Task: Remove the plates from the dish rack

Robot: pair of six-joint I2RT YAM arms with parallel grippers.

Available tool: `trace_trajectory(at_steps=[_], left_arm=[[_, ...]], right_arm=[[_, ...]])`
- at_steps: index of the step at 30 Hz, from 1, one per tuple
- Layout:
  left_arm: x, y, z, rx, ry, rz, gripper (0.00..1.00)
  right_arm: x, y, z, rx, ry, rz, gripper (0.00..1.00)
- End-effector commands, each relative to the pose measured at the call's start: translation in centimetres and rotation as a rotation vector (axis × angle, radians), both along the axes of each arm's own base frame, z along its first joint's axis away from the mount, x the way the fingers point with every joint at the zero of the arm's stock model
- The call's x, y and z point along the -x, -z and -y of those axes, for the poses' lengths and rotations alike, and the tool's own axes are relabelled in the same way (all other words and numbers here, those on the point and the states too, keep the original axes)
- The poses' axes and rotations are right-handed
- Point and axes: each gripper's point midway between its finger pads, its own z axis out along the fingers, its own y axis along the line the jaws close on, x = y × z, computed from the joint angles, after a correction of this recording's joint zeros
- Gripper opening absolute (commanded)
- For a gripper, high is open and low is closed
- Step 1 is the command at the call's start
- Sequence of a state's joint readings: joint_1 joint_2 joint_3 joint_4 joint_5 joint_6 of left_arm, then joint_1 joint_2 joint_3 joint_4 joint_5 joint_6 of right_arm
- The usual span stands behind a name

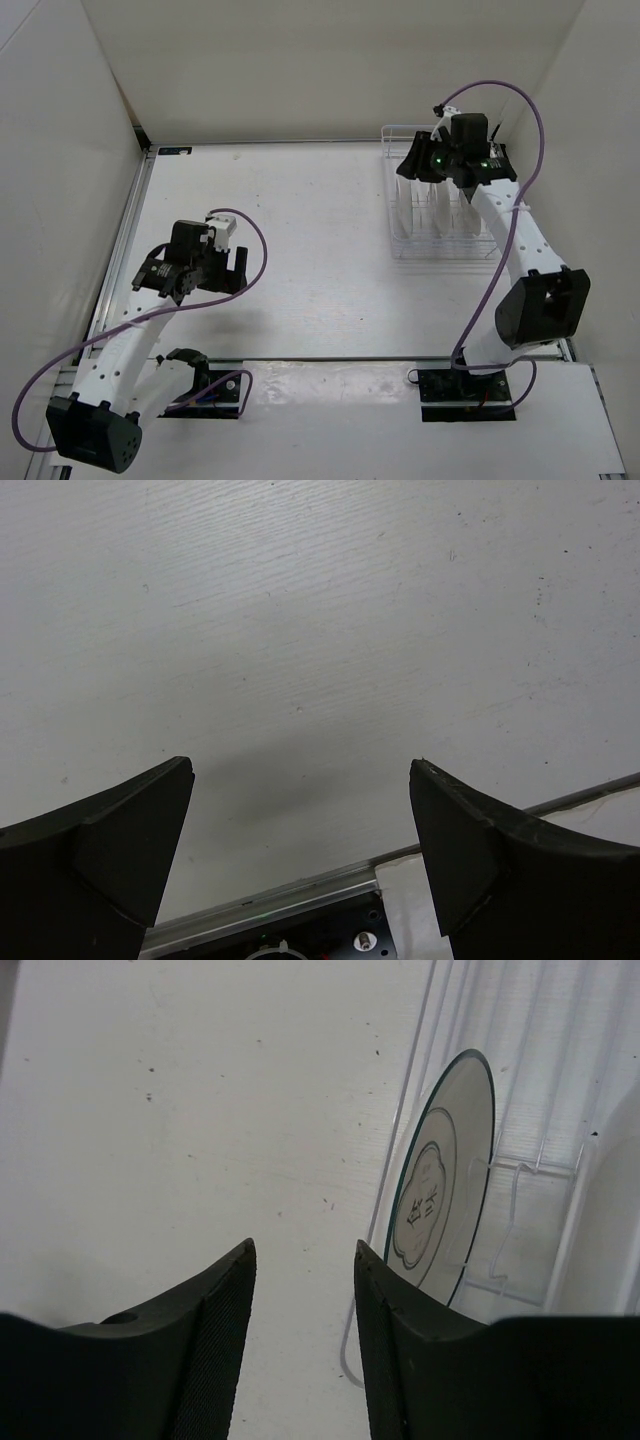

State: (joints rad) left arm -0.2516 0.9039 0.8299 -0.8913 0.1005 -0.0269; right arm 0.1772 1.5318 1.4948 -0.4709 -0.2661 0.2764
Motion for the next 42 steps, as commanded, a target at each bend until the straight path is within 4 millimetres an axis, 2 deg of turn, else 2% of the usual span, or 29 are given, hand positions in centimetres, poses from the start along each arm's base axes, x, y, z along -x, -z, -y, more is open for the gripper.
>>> trace_trajectory(at_steps=[1, 7, 9, 10, 11, 13, 21, 26, 30, 32, 36, 37, 38, 42], left_arm=[[-0.4, -1.0, -0.1, -0.002, -0.013, 0.020, 1.00], [-0.5, -0.9, -0.1, -0.004, -0.012, 0.014, 1.00], [-0.5, -0.8, -0.2, -0.007, -0.014, 0.008, 1.00], [-0.5, -0.9, -0.1, -0.004, -0.011, 0.009, 1.00], [-0.4, -0.8, -0.1, -0.005, -0.011, 0.008, 1.00], [-0.5, -0.7, -0.1, -0.008, -0.011, 0.005, 1.00], [-0.6, -0.7, -0.1, -0.004, -0.014, 0.001, 1.00], [-0.4, -0.5, 0.0, -0.005, -0.006, -0.014, 1.00], [-0.5, -0.5, 0.0, -0.005, -0.007, -0.014, 1.00], [-0.5, -0.5, 0.0, -0.006, -0.007, -0.016, 1.00], [-0.5, -0.5, 0.0, -0.005, -0.008, -0.018, 1.00], [-0.5, -0.5, 0.0, -0.007, -0.006, -0.015, 1.00], [-0.5, -0.5, 0.0, -0.006, -0.008, -0.014, 1.00], [-0.5, -0.4, 0.0, -0.007, -0.008, -0.017, 1.00]], right_arm=[[-1.4, -0.8, 0.9, 0.106, 0.052, 0.038, 0.46], [-2.7, 0.6, 0.5, 0.181, 0.069, 0.010, 0.43], [-3.1, 1.6, 0.5, 0.200, 0.071, -0.015, 0.43], [-3.4, 1.0, 0.5, 0.207, 0.076, 0.001, 0.43], [-3.7, 1.8, 0.4, 0.212, 0.074, -0.018, 0.42], [-4.0, 2.1, 0.4, 0.220, 0.075, -0.027, 0.42], [-3.9, 4.8, 0.7, 0.246, 0.088, -0.082, 0.39], [-3.6, 5.7, 0.8, 0.250, 0.087, -0.094, 0.37], [-3.8, 4.8, 1.0, 0.234, 0.099, -0.055, 0.37], [-3.8, 3.8, 1.0, 0.229, 0.100, -0.029, 0.42], [-3.9, 1.5, 1.0, 0.203, 0.116, 0.015, 0.46], [-4.0, 1.5, 1.0, 0.202, 0.117, 0.016, 0.47], [-3.8, 0.5, 1.0, 0.194, 0.119, 0.044, 0.47], [-3.6, -0.2, 1.1, 0.184, 0.123, 0.070, 0.48]])
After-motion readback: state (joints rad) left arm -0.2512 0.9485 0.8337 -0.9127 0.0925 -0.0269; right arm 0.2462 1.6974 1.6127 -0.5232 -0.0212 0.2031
